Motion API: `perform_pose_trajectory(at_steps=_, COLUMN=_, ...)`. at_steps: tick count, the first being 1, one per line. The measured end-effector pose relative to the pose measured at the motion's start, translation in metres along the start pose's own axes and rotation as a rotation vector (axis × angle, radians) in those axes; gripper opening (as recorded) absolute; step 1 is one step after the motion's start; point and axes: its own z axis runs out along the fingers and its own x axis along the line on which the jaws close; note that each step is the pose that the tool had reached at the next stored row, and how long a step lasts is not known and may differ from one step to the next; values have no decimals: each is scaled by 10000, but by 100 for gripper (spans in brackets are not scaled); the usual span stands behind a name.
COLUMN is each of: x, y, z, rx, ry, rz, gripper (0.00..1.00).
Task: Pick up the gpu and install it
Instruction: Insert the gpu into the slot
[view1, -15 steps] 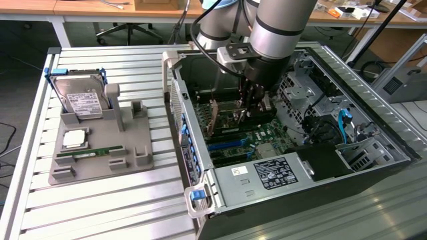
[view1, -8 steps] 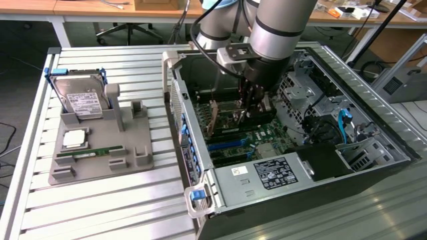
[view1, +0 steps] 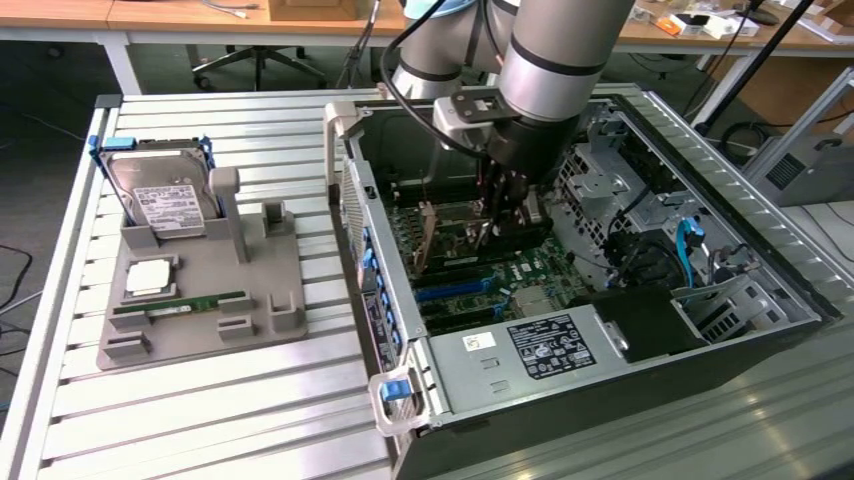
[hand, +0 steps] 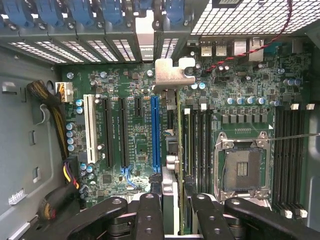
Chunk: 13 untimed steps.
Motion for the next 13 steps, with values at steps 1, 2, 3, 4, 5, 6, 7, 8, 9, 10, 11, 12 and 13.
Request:
perform_pose_trajectory(at_steps=1, x=0, y=0, z=2, rx=0, ry=0, rz=0, gripper=27)
perform_pose_trajectory(at_steps=2, x=1, y=0, z=4, rx=0, ry=0, rz=0, gripper=27)
perform_pose_trajectory(at_steps=3, x=1, y=0, z=5, rx=-1, ry=1, rz=0, gripper=27)
perform_pose_trajectory(at_steps=4, x=1, y=0, z=6, rx=-1, ry=1, rz=-1, gripper=27)
perform_pose_trajectory(at_steps=5, x=2, y=0, z=8, rx=0, ry=1, rz=0, gripper=27)
perform_pose_trajectory(at_steps=6, x=2, y=0, z=10, rx=0, ry=0, rz=0, gripper=27)
perform_pose_trajectory(at_steps=7, x=2, y=0, z=12, rx=0, ry=1, rz=0, gripper=27)
perform_pose_trajectory(at_steps=8, x=3, y=1, z=14, rx=0, ry=0, rz=0, gripper=27)
perform_pose_trajectory(at_steps=9, x=3, y=1, z=16, rx=0, ry=0, rz=0, gripper=27)
perform_pose_trajectory(at_steps=10, x=3, y=0, z=18, rx=0, ry=1, rz=0, gripper=27)
perform_pose_trajectory(at_steps=11, x=3, y=1, z=20, rx=0, ry=1, rz=0, gripper=27)
perform_pose_trajectory(at_steps=12, x=3, y=1, z=21, rx=0, ry=1, rz=0, gripper=27)
perform_pose_trajectory(at_steps=13, x=3, y=1, z=22, rx=0, ry=0, rz=0, gripper=27)
